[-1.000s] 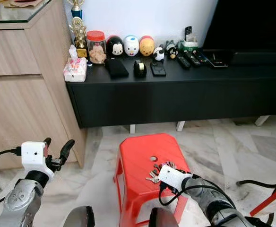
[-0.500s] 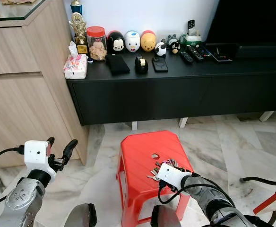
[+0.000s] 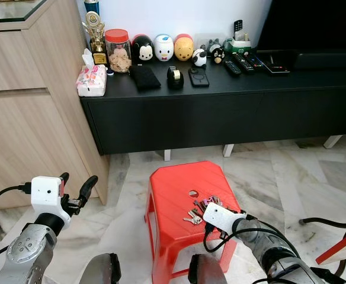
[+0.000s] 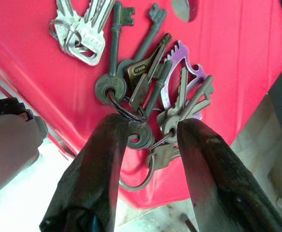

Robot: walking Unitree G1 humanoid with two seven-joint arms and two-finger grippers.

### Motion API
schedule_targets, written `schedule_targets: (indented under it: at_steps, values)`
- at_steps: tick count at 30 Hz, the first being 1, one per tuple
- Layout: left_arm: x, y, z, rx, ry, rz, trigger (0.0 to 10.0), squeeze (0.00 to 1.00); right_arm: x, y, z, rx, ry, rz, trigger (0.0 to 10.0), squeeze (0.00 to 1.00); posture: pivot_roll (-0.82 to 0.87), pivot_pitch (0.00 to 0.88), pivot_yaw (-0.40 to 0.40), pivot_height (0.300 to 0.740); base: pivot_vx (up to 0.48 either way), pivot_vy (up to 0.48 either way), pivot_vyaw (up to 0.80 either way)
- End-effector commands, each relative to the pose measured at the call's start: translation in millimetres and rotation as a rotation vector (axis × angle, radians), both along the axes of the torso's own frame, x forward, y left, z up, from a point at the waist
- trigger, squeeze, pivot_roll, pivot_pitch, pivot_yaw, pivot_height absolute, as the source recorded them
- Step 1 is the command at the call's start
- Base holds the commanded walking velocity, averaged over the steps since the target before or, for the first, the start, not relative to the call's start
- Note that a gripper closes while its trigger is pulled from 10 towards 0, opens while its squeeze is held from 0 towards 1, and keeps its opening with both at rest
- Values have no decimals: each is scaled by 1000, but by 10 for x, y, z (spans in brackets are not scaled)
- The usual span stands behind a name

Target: Hang keys on a hook

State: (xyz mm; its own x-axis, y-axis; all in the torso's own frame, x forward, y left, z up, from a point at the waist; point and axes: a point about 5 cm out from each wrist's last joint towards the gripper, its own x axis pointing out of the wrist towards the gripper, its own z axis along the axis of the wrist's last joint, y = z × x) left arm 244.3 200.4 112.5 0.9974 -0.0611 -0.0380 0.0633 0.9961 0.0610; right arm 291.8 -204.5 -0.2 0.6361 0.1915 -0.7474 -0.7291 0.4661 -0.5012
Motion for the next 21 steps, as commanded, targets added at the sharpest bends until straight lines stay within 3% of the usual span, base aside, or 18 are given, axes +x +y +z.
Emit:
schedule_targets:
  at_steps: [1, 16, 17, 19, 21]
  values:
    - [-9, -18, 24, 9, 0, -9, 10000, 0, 29, -20, 29, -2, -9, -15, 10000, 0, 47, 76, -66, 602, 0, 0, 0]
    - [-20, -27, 18, 14, 6, -9, 10000, 0, -38, 45, -42, 5, 46, 30, 9765, 0, 47, 74, -68, 602, 0, 0, 0]
    - [-23, -27, 17, 14, 6, -9, 10000, 0, -38, 46, -42, 7, 45, 29, 5804, 0, 46, 74, -68, 602, 0, 0, 0]
    - [-23, -27, 17, 14, 6, -9, 10000, 0, -38, 46, -42, 7, 46, 29, 5804, 0, 46, 74, -68, 602, 0, 0, 0]
    - [-25, -28, 15, 13, 7, -8, 10000, 0, -37, 47, -41, 7, 45, 32, 3608, 0, 46, 72, -69, 602, 0, 0, 0]
